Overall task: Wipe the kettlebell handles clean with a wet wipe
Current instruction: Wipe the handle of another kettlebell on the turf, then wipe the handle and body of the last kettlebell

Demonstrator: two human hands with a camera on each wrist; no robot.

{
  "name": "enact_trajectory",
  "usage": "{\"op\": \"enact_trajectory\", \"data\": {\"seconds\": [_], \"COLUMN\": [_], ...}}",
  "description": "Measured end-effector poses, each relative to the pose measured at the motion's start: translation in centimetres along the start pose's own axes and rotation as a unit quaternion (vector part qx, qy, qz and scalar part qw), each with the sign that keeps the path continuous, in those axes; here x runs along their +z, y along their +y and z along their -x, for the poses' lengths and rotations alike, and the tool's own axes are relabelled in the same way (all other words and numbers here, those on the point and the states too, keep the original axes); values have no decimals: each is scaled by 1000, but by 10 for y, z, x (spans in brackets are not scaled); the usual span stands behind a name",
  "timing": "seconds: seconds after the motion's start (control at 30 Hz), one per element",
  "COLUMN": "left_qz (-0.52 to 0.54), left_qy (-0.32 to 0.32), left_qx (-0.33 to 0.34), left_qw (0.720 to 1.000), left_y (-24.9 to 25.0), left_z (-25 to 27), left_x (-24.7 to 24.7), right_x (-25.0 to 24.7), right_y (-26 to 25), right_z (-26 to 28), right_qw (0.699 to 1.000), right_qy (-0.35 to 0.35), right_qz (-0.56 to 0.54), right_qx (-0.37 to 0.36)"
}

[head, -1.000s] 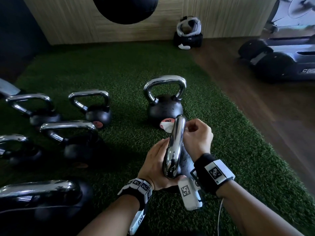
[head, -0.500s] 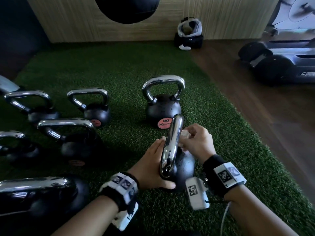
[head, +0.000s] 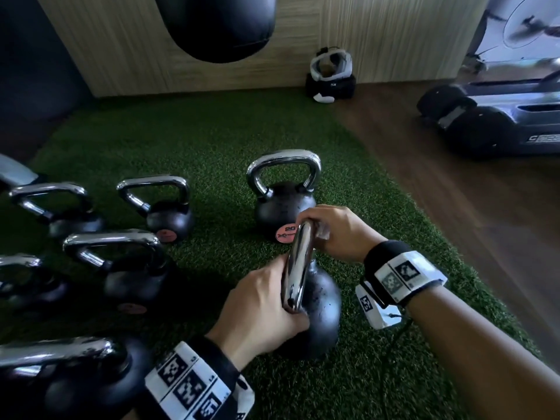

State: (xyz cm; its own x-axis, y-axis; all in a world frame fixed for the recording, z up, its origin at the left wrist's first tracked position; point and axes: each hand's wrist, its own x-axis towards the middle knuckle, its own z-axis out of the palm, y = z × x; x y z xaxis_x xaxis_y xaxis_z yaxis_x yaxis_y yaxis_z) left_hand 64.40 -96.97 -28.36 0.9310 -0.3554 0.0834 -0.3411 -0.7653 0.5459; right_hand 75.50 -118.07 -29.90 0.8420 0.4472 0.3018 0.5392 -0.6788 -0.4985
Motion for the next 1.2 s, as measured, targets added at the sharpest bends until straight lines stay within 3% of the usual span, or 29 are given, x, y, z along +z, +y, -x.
{"op": "enact_trajectory", "data": {"seconds": [0.17,0.37,0.5,0.63,0.8,0.93,1.0,1.07,1.2], "left_qz": [-81,-186,-262,-273,-129,11,6,-25,-81], "left_qy": [-50,-155,-246,-278,-354,-471,-454,-370,-220], "left_qx": [-35,11,66,91,39,-43,-81,-116,-184], "left_qw": [995,970,931,916,926,881,888,921,955], "left_y": [7,-1,-4,-2,-12,-29,-42,-54,-70], "left_z": [-4,-34,-61,-76,-87,-110,-125,-142,-175], "left_x": [-11,-44,-66,-67,-74,-91,-96,-94,-77], "right_x": [1,-9,-13,-8,-35,-66,-75,-80,-76], "right_y": [5,13,3,-3,20,35,40,50,81], "right_z": [10,49,88,102,91,73,57,40,5], "right_qw": [999,995,991,985,995,989,987,988,994], "right_qy": [47,90,127,159,53,-88,-115,-127,-46], "right_qz": [-2,2,-18,-34,-68,-108,-113,-89,-90], "right_qx": [-25,29,31,63,41,43,16,1,28]}}
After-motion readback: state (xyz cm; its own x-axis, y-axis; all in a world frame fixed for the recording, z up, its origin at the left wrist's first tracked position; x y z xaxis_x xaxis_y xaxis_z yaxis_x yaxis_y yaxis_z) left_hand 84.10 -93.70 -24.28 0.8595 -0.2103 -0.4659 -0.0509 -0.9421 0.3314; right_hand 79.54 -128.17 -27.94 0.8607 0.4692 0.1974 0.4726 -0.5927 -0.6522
